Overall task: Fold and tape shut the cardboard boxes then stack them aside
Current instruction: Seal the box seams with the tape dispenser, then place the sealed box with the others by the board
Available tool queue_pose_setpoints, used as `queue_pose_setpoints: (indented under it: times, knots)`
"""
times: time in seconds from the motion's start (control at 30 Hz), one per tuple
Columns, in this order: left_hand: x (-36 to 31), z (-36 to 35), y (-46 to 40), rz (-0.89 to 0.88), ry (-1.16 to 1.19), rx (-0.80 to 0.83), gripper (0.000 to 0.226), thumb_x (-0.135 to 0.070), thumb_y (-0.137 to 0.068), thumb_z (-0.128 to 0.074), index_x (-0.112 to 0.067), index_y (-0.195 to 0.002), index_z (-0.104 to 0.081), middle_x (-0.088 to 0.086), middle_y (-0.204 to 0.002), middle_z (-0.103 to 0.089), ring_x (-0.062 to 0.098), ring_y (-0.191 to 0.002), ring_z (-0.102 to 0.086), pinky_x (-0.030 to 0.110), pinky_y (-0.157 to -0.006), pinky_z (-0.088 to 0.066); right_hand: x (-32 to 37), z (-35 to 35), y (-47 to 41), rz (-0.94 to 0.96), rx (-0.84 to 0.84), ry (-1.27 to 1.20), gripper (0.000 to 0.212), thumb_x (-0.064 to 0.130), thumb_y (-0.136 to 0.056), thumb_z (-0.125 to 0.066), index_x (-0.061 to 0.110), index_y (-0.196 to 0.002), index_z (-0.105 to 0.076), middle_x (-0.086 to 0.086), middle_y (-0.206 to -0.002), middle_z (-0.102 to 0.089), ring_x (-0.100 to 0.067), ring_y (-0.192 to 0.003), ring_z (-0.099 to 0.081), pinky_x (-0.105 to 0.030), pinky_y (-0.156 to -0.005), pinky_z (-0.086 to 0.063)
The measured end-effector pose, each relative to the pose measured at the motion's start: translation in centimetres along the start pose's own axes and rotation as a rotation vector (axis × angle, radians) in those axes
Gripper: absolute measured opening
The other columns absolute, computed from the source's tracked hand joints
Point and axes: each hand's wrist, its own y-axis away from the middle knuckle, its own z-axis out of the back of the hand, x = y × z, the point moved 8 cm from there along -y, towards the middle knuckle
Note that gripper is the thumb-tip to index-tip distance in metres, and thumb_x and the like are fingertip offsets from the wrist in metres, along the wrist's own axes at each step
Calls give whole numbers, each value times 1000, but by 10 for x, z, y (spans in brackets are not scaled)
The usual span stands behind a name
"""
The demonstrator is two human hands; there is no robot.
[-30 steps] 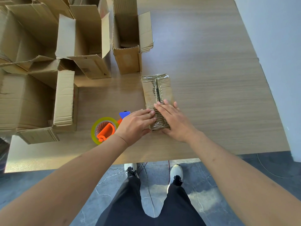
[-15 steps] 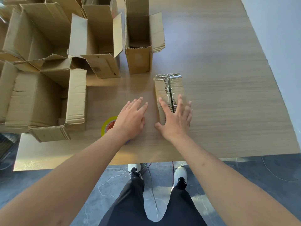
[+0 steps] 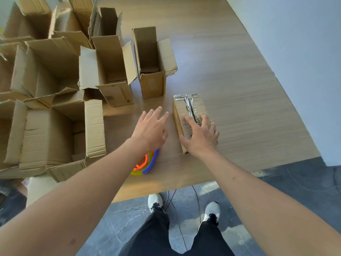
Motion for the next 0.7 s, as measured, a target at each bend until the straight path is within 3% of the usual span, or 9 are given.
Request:
queue_pose_setpoints:
  times: [0.33,0.7]
  knots:
    - [-34,101,20,2,-55,-85,64,-46,-105,-40,-20,-161,-25,11,-167,-26,35,-151,-27,54,-124,-21,6,106,34,58,-61,-9,74,66,-76,-61,55,-145,-39,0,-158,-27,-36,-139,-32,-49,-112,-28]
    - [-140,193,53,50,-46,-240,58,-43,-105,-44,-16,-156,-37,11,-158,-39,34,-142,-40,48,-117,-32,-36,240,83,172,-169,0,70,63,-73,-63,51,-140,-46,0,-147,-35,-33,-129,-39,-48,-105,-34]
